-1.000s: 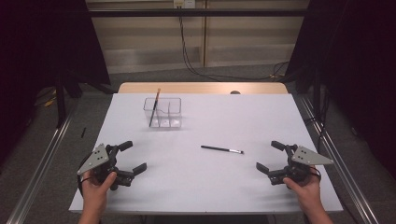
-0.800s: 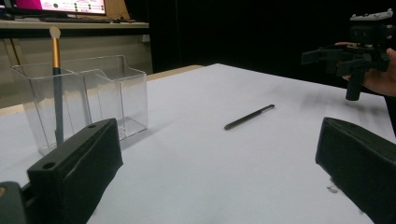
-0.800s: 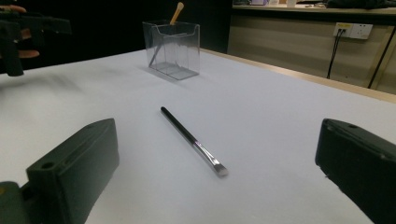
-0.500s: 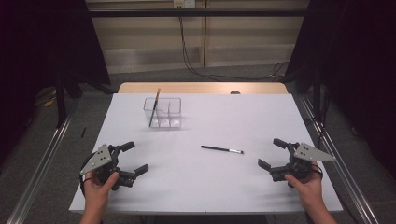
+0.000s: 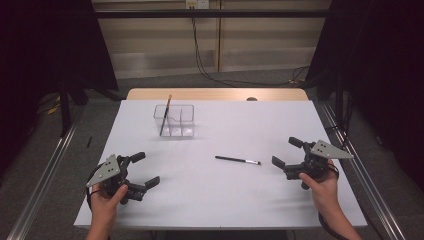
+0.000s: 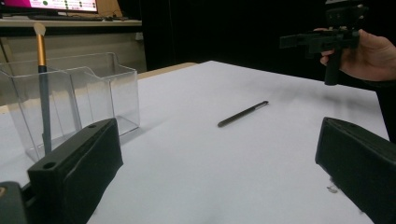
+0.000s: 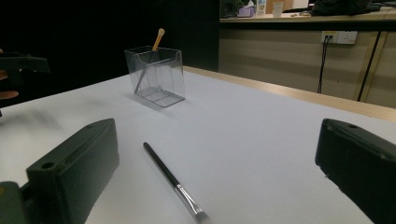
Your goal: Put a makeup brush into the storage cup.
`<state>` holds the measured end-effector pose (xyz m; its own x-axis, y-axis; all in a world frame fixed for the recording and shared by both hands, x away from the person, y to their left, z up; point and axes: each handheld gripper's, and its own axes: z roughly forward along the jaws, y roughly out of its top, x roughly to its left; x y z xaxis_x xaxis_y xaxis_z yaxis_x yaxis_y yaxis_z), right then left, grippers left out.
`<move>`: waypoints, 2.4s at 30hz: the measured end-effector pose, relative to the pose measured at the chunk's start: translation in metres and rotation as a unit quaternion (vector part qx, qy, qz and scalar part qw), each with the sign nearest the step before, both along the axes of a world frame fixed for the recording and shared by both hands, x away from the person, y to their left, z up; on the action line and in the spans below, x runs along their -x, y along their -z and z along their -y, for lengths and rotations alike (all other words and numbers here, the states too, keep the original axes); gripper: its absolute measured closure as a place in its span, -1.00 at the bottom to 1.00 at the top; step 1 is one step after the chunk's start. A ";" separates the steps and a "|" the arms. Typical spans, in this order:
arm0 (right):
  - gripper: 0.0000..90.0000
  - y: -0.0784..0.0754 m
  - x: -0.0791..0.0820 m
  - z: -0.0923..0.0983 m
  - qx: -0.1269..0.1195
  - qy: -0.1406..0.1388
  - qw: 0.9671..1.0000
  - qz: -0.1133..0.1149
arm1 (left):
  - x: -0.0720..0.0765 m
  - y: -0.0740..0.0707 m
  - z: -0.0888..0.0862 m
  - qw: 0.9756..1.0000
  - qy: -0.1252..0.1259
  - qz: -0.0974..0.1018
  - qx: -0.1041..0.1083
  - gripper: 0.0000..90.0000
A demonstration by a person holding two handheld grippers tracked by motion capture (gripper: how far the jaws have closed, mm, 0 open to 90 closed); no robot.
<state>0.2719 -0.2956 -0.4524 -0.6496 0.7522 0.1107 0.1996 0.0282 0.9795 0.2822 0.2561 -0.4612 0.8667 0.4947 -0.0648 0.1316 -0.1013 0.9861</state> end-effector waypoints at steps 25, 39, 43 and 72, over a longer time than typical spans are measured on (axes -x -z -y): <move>-1.00 0.007 -0.020 -0.024 -0.003 -0.017 1.000 -0.015 | 0.001 0.001 -0.001 1.000 0.007 0.000 -0.001 -0.99; -1.00 0.006 -0.036 -0.044 -0.012 -0.036 0.999 -0.019 | 0.007 0.001 -0.005 1.000 0.000 0.000 -0.002 -0.99; -1.00 0.006 -0.040 -0.050 -0.008 -0.042 0.999 -0.020 | 0.008 0.001 -0.007 1.000 -0.002 0.001 -0.003 -0.99; -1.00 -0.002 -0.072 -0.081 0.056 -0.088 0.991 -0.086 | 0.006 0.003 -0.008 1.000 0.004 -0.003 -0.003 -0.98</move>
